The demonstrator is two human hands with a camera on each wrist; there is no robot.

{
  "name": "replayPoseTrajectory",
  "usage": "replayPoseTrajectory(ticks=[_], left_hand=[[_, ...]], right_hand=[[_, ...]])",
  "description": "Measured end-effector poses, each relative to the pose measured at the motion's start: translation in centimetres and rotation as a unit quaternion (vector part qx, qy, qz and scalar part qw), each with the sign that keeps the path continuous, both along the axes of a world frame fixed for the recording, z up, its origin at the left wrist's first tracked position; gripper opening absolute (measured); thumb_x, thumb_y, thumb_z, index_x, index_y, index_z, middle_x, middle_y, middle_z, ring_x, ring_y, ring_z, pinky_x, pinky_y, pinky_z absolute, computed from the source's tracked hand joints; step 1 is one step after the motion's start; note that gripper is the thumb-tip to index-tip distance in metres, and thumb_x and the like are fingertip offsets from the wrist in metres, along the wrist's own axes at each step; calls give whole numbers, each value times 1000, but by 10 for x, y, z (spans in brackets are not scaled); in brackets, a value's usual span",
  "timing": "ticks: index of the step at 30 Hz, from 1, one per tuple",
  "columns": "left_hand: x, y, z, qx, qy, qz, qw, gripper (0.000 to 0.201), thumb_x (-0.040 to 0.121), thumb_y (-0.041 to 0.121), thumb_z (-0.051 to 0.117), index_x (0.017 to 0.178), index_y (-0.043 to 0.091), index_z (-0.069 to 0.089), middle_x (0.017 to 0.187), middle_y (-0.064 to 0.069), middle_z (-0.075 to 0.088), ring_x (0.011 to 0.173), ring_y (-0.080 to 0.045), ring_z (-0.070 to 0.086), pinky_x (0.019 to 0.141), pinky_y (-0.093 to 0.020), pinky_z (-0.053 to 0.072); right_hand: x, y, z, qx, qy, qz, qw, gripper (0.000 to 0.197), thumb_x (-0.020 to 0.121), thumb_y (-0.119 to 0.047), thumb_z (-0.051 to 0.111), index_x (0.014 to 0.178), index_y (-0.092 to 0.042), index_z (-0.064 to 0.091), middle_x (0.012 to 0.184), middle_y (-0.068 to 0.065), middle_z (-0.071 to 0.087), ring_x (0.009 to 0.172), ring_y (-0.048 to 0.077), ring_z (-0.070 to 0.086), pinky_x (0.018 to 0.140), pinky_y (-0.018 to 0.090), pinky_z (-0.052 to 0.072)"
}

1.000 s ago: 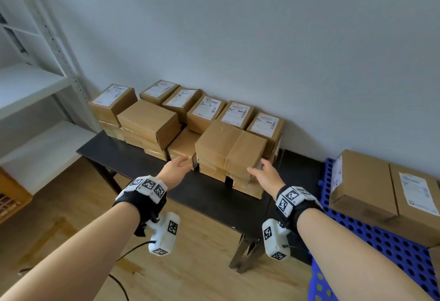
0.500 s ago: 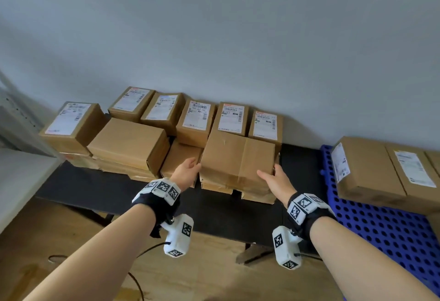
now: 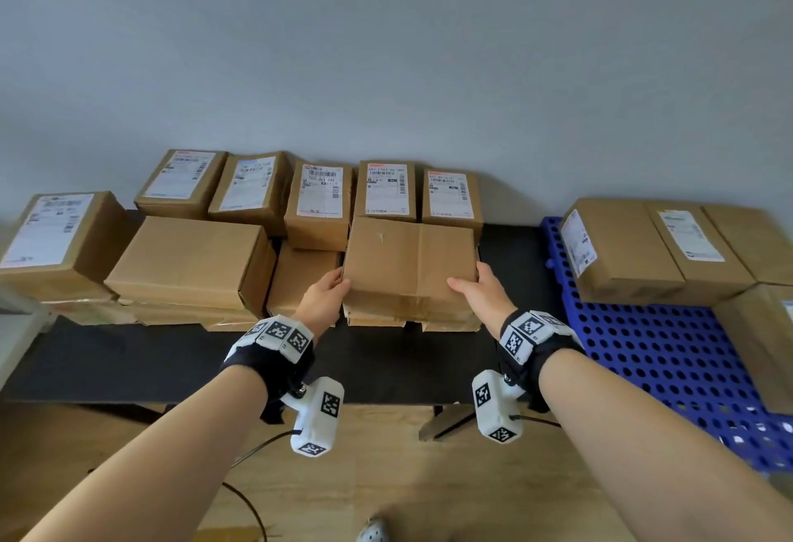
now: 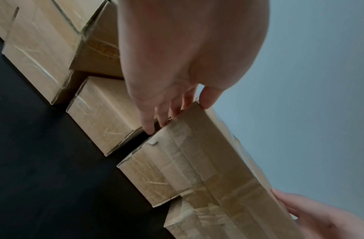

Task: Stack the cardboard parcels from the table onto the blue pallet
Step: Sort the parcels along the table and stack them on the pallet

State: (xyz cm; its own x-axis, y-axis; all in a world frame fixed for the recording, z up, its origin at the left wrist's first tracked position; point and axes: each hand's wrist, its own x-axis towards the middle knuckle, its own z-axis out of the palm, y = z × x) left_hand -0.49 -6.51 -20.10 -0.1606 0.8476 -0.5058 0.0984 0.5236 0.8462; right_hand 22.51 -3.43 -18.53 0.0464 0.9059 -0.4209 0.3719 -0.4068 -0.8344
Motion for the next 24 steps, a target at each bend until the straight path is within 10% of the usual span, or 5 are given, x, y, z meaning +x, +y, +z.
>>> replayPoseTrajectory(ticks=[10, 16, 24], left_hand=[[29, -29, 26, 27, 2, 34, 999, 43, 98, 20, 43, 141, 18, 40, 135, -7, 51, 109, -19, 50, 93, -36, 44], [90, -56, 52, 55, -1, 26, 998, 40, 100, 15, 38, 140, 16, 39, 109, 1, 52, 81, -10, 49, 61, -19, 44], [199, -89, 70, 63, -20, -2, 998, 44, 100, 18, 40, 143, 21, 35, 137, -4, 47, 119, -20, 46, 96, -33, 38]], right_hand=[[25, -32, 20, 23, 15, 12, 1000, 57, 93, -22, 56, 142, -12, 28, 134, 9, 46, 121, 26, 47, 100, 40, 40], [81, -62, 39, 51, 40, -4, 998, 56, 92, -18, 57, 141, -10, 30, 133, 10, 47, 118, 24, 48, 96, 36, 40], [192, -112, 58, 82, 72, -47, 993, 47, 92, -10, 56, 136, -7, 37, 127, 8, 52, 106, 18, 50, 91, 28, 41]])
